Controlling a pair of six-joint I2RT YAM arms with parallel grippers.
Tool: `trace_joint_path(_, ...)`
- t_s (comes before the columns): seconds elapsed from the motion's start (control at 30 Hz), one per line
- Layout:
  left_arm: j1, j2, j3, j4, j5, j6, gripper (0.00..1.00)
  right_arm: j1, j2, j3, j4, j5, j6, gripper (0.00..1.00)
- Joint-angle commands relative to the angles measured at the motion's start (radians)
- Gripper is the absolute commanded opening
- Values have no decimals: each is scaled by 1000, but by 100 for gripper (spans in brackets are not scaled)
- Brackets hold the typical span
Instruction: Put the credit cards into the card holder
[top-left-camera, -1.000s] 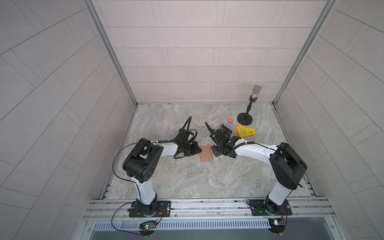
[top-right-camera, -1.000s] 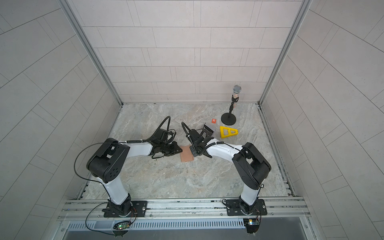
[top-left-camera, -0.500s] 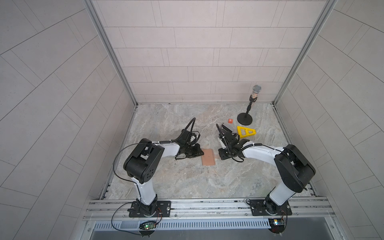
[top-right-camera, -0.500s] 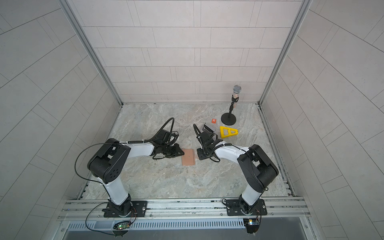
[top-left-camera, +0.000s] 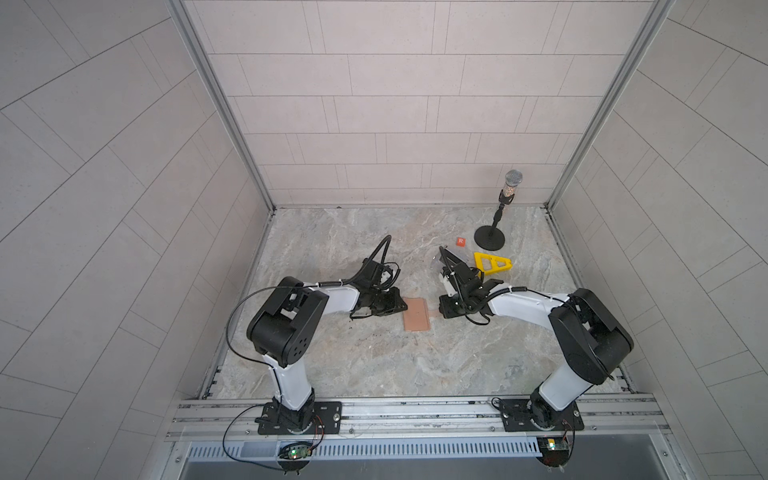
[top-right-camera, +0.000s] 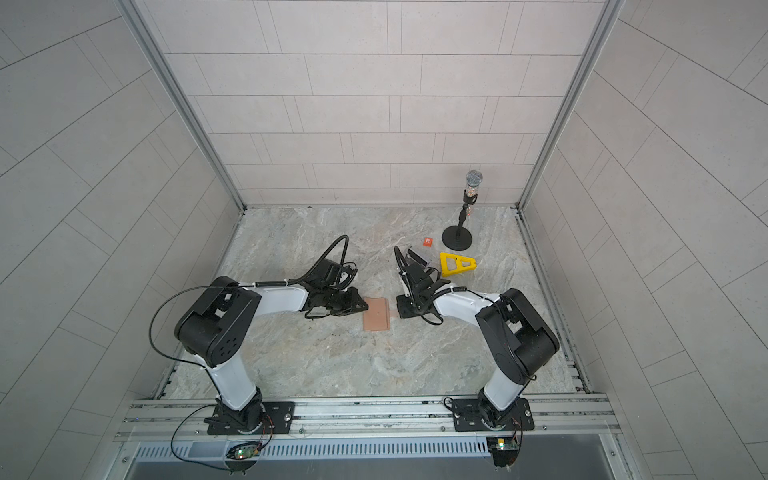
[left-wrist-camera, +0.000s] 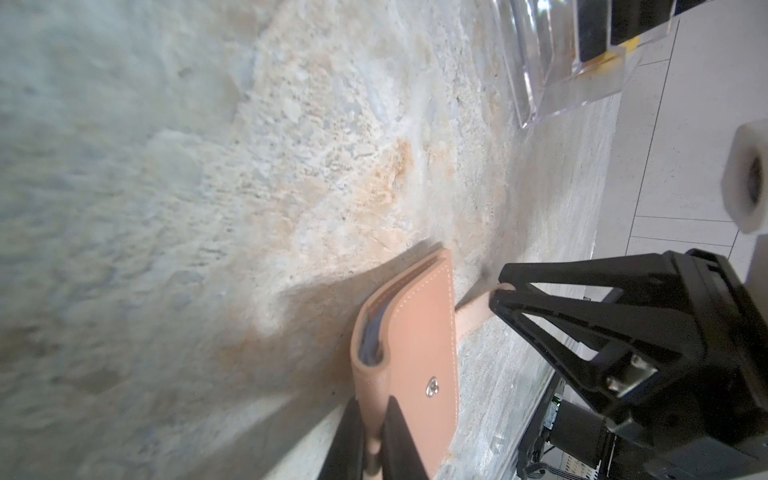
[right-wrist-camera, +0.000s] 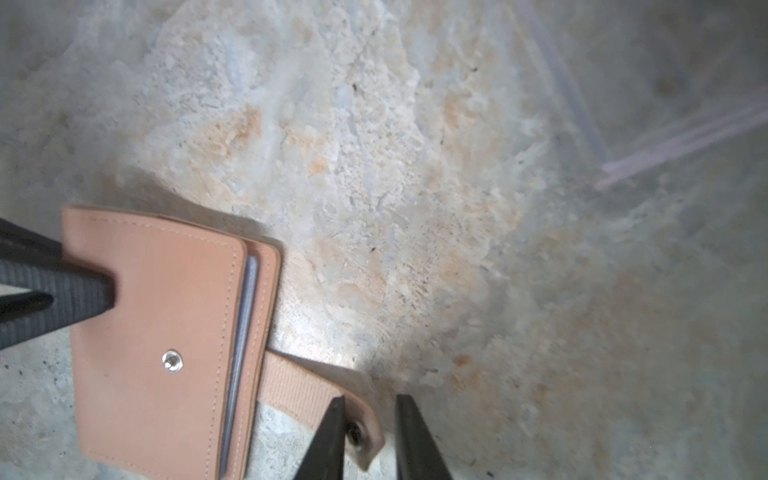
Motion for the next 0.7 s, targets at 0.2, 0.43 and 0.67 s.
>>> trace_joint_path(0.2, -7, -79, 28, -99, -30, 50, 30, -3, -59, -14, -54, 67, 2, 20)
trace_joint_path(0.43, -24, -134, 29, -136, -62, 79, 44, -2, -88, -10, -70, 53, -11, 16)
trace_joint_path(0.67, -40, -187, 26, -203, -139, 110, 47, -2, -77, -14, -52, 4, -2, 21)
